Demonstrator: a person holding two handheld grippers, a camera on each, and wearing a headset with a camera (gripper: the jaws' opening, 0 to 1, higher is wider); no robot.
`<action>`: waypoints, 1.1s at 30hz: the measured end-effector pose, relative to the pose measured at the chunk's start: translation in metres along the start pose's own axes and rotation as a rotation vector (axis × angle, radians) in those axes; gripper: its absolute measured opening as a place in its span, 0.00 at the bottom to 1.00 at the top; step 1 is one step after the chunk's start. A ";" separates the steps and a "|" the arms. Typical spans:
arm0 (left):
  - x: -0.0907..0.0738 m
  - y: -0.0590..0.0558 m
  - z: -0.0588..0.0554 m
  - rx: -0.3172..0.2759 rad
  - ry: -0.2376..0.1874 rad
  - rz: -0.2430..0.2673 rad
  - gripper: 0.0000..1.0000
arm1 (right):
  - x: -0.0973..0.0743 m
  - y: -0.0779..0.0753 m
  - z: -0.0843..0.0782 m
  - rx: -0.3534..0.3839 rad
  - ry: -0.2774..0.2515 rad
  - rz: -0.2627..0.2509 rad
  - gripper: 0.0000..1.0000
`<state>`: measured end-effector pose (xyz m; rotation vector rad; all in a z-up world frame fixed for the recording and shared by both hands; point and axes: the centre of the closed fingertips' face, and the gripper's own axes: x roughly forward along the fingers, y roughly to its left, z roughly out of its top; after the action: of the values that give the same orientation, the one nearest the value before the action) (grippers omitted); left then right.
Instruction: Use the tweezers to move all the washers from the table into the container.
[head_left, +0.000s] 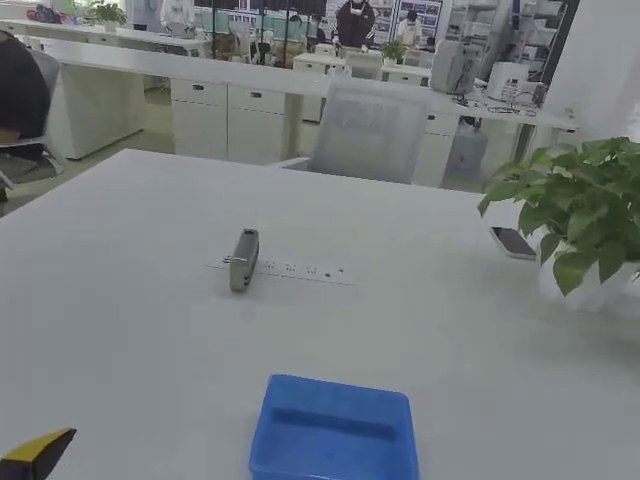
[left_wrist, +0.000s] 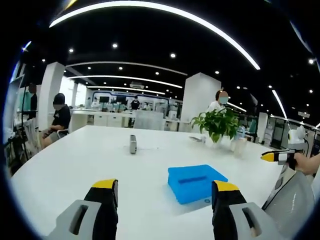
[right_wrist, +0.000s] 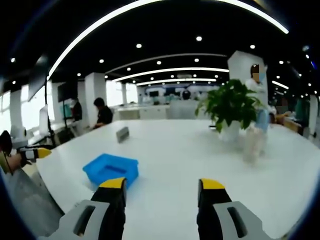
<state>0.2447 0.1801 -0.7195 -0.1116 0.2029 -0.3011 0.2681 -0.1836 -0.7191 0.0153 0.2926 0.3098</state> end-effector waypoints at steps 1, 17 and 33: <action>0.000 0.000 0.000 -0.007 -0.001 -0.002 0.79 | 0.000 -0.001 0.000 0.002 -0.001 -0.004 0.57; -0.002 -0.010 0.023 0.022 -0.127 -0.030 0.99 | 0.006 0.012 0.020 -0.019 -0.105 0.051 0.99; 0.001 -0.010 0.016 -0.002 -0.091 -0.036 0.99 | 0.011 0.015 0.013 -0.054 -0.073 0.090 0.96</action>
<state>0.2462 0.1718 -0.7030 -0.1311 0.1112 -0.3307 0.2770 -0.1656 -0.7092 -0.0131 0.2110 0.4058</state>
